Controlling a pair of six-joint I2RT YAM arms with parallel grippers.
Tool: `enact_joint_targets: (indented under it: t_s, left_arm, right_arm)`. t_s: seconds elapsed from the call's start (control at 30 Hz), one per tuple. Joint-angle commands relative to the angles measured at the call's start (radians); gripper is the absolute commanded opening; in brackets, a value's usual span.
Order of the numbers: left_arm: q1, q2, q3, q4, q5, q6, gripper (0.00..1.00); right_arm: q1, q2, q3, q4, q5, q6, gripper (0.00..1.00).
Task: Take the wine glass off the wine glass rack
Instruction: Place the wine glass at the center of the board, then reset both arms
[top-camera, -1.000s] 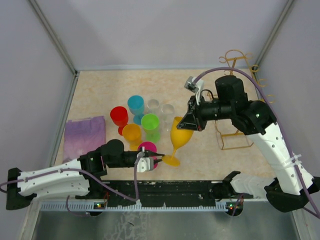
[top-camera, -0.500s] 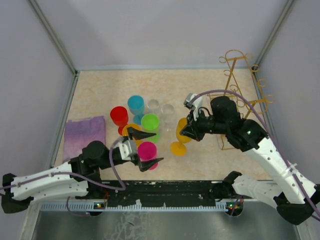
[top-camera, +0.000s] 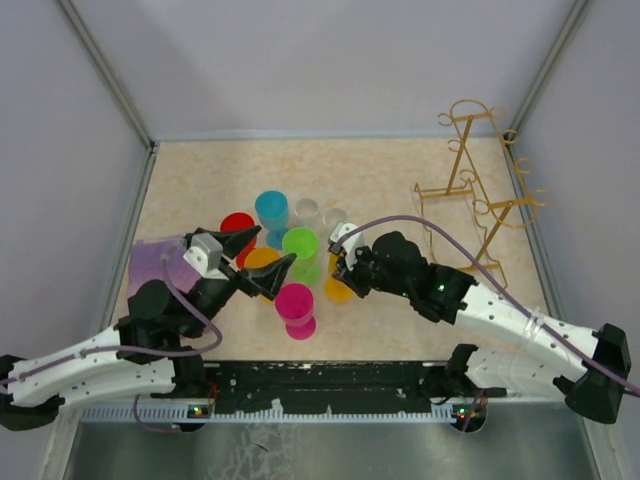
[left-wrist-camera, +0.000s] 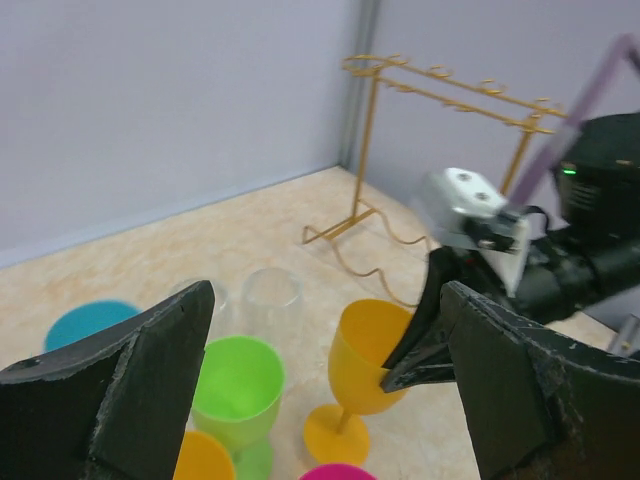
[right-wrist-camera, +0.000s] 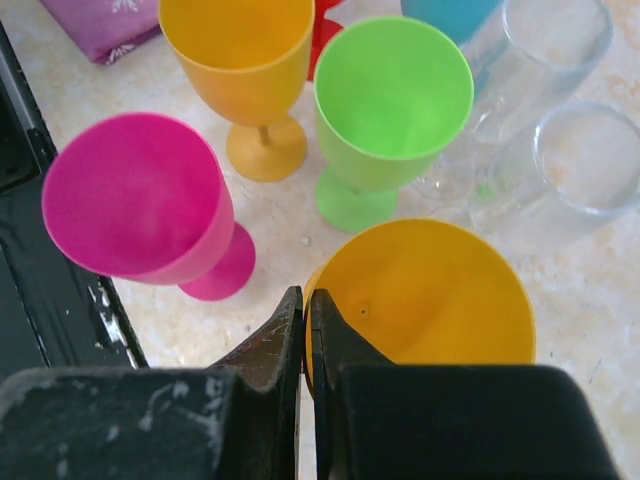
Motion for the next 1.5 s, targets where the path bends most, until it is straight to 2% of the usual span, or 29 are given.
enact_joint_targets:
  t_s: [0.0, 0.3, 0.47, 0.53, 0.67, 0.73, 0.83, 0.87, 0.93, 1.1, 1.13, 1.23, 1.33, 1.4, 1.47]
  left_arm:
    - [0.016, -0.027, 0.036, -0.113, -0.288, -0.08, 1.0]
    - [0.033, -0.063, 0.102, -0.312, -0.348, -0.173, 0.99]
    - [0.036, -0.015, 0.127, -0.33, -0.345, -0.148, 0.99]
    - [0.046, 0.014, 0.132, -0.331, -0.332, -0.142, 0.99]
    - [0.111, 0.069, 0.163, -0.343, -0.293, -0.203, 0.99]
    - [0.194, 0.107, 0.186, -0.356, -0.172, -0.224, 0.99]
    - [0.376, 0.172, 0.233, -0.419, -0.048, -0.287, 0.99]
    - [0.403, 0.184, 0.242, -0.423, -0.026, -0.294, 0.99]
    - [0.492, 0.205, 0.255, -0.401, 0.044, -0.28, 0.99]
    - [0.716, 0.306, 0.363, -0.45, 0.253, -0.265, 0.99]
    - [0.775, 0.324, 0.386, -0.47, 0.292, -0.279, 0.99]
    - [0.981, 0.362, 0.452, -0.526, 0.442, -0.343, 0.99]
    - [1.139, 0.359, 0.502, -0.554, 0.505, -0.364, 0.99]
    - [1.152, 0.333, 0.52, -0.555, 0.42, -0.344, 0.99]
    - [1.153, 0.299, 0.529, -0.565, 0.305, -0.332, 0.99]
  right_arm:
    - [0.052, 0.033, 0.016, 0.177, 0.063, -0.029, 0.0]
    - [0.085, 0.097, 0.03, 0.109, 0.047, -0.034, 0.0]
    - [0.089, 0.123, 0.028, 0.096, 0.021, -0.03, 0.01]
    - [0.091, 0.134, 0.034, 0.081, 0.029, -0.032, 0.05]
    - [0.092, 0.124, 0.062, 0.077, 0.004, -0.03, 0.25]
    - [0.091, 0.106, 0.08, 0.093, -0.003, -0.024, 0.38]
    - [0.091, 0.075, 0.111, 0.093, 0.007, -0.021, 0.46]
    - [0.091, 0.065, 0.132, 0.085, 0.029, -0.025, 0.47]
    - [0.091, 0.041, 0.177, 0.048, 0.113, -0.03, 0.51]
    - [0.081, -0.002, 0.305, 0.033, 0.374, -0.098, 0.74]
    - [0.066, 0.002, 0.339, 0.025, 0.411, -0.11, 0.76]
    - [-0.084, 0.052, 0.505, -0.062, 0.406, -0.054, 0.77]
    - [-0.34, 0.091, 0.658, -0.121, 0.326, 0.079, 0.81]
    - [-0.471, 0.09, 0.715, -0.128, 0.267, 0.157, 0.84]
    - [-0.539, 0.078, 0.747, -0.139, 0.248, 0.18, 0.87]
